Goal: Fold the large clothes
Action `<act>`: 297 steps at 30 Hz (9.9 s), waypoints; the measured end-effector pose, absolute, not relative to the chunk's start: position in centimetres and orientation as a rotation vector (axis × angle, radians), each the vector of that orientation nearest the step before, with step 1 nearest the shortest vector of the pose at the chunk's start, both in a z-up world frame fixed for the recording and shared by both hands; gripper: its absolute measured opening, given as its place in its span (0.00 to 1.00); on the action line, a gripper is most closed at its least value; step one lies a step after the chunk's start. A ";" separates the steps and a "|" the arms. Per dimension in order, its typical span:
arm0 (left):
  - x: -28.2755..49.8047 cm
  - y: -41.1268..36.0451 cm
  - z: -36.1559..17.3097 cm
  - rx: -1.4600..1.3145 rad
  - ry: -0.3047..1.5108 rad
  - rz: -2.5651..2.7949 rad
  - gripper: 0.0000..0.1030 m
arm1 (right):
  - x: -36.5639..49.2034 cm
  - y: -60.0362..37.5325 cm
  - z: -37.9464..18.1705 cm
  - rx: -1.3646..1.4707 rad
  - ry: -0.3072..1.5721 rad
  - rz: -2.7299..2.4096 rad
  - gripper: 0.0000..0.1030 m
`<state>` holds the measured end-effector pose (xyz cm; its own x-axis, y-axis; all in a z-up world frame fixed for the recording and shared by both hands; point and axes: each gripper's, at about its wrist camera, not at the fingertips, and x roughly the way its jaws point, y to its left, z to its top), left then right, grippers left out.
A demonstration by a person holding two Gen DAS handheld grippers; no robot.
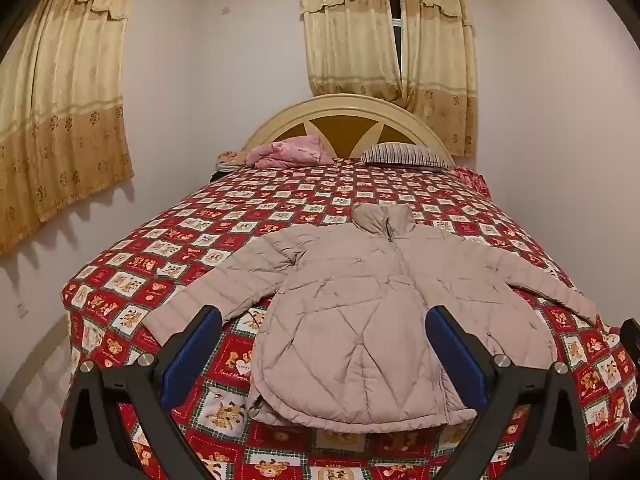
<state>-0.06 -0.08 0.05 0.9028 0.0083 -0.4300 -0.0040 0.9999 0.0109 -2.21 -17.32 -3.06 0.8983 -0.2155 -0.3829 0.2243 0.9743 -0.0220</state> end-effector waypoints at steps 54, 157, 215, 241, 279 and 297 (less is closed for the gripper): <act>0.7 1.1 -1.4 -0.005 0.476 0.000 0.99 | -1.5 -18.2 -4.5 0.034 0.422 -0.258 1.00; 33.5 -0.5 -18.9 0.073 0.827 0.004 0.99 | 21.5 -51.3 -11.1 0.328 0.709 -0.672 0.13; 33.1 1.4 -19.3 -0.013 0.819 0.032 0.99 | 38.0 -7.6 -13.4 -0.220 0.673 0.181 0.12; 35.1 -7.5 -7.3 0.134 0.564 -0.192 0.99 | 39.5 -27.3 -11.5 0.058 0.615 -0.132 0.73; 44.5 -11.5 -20.0 0.256 0.797 -0.063 0.99 | 44.5 -28.5 -21.7 0.004 0.842 -0.183 0.75; 44.8 -11.1 -20.2 0.224 0.813 -0.074 0.99 | 45.0 -27.9 -21.6 -0.042 0.868 -0.212 0.75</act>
<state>44.83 -11.07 -20.16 0.6860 0.0201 -0.7274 0.1515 0.9738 0.1697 45.00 -27.90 -21.58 0.6267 -0.2018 -0.7527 0.1676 0.9782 -0.1228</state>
